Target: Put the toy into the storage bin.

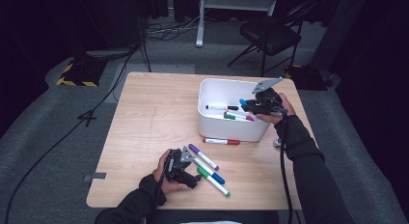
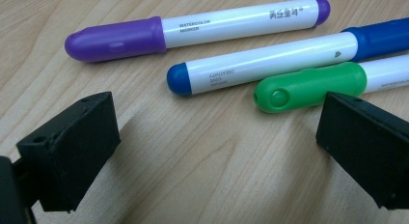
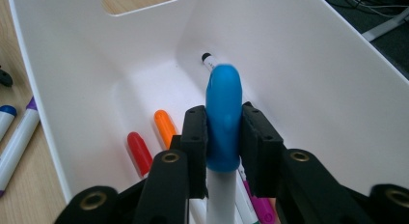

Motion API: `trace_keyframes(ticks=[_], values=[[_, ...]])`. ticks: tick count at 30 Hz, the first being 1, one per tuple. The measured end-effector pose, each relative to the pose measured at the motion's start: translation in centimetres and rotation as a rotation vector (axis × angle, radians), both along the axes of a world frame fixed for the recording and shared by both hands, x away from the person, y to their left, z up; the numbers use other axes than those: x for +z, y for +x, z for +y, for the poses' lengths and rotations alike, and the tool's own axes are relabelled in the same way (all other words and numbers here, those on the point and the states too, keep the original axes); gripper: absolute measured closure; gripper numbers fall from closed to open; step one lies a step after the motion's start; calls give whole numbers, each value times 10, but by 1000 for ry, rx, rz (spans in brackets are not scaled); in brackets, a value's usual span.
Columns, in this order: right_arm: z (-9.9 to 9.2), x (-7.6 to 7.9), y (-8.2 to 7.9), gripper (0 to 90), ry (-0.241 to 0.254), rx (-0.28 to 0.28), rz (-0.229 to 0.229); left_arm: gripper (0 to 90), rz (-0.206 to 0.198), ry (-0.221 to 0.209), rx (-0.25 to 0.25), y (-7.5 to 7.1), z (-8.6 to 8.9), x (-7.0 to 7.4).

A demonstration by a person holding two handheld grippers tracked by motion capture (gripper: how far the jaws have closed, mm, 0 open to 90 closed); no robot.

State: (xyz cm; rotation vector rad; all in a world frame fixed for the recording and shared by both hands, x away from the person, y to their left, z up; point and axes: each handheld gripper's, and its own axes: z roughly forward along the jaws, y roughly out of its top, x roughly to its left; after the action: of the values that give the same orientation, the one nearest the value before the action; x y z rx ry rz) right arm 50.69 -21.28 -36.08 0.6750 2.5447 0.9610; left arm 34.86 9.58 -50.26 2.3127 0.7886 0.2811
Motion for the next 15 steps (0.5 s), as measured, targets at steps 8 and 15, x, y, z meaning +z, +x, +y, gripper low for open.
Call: trace_keyframes(ticks=[8,15], values=[[-9,2,-16,626,153,20,-61,16,0,2,0,0,0,0],[-21,3,-59,561,302,91,-148,16,1,2,0,0,0,0]])
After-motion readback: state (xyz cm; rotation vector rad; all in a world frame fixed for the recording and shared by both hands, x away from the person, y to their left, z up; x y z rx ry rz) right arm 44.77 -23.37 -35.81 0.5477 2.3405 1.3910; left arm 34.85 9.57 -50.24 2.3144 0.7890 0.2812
